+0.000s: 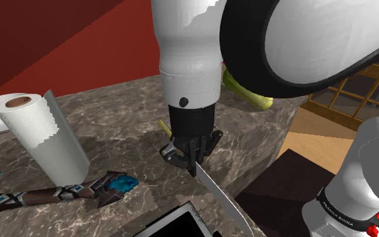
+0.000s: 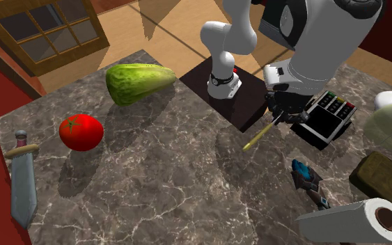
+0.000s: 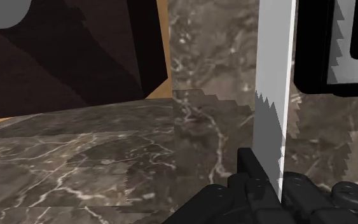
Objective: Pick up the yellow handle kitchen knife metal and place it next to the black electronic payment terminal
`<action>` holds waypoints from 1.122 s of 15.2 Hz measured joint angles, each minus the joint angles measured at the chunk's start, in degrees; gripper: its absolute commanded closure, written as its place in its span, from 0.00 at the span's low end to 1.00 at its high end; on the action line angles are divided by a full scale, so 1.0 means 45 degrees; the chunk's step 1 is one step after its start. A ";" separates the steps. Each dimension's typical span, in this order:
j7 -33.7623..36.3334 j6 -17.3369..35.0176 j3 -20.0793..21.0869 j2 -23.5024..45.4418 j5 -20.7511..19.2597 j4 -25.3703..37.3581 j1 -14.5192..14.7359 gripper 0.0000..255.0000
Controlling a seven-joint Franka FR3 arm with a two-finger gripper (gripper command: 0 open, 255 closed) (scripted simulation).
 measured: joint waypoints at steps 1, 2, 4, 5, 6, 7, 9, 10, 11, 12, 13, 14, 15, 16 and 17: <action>-0.0012 0.0147 0.0018 0.0005 0.0015 -0.0142 0.0008 1.00; -0.0009 0.0342 0.0057 0.0059 0.0013 -0.0286 0.0007 1.00; -0.0041 0.0725 0.0105 0.0068 0.0056 -0.0664 0.0031 1.00; -0.0029 0.0845 0.0136 0.0113 0.0055 -0.0739 0.0033 1.00; -0.0017 0.0910 0.0157 0.0149 0.0047 -0.0767 0.0030 1.00; -0.0012 0.0941 0.0166 0.0164 0.0045 -0.0781 0.0029 1.00; -0.0007 0.0967 0.0174 0.0179 0.0041 -0.0790 0.0028 1.00; -0.0007 0.0970 0.0174 0.0182 0.0040 -0.0790 0.0027 1.00; -0.0007 0.0971 0.0175 0.0183 0.0039 -0.0790 0.0027 1.00; -0.0007 0.0971 0.0175 0.0183 0.0039 -0.0790 0.0027 0.00; -0.0007 0.0971 0.0175 0.0183 0.0039 -0.0790 0.0027 0.00; -0.0007 0.0971 0.0175 0.0183 0.0039 -0.0790 0.0027 0.00; -0.0007 0.0971 0.0175 0.0183 0.0039 -0.0790 0.0027 0.00; -0.0007 0.0971 0.0175 0.0183 0.0039 -0.0790 0.0027 0.00; -0.0007 0.0971 0.0175 0.0183 0.0039 -0.0790 0.0027 0.00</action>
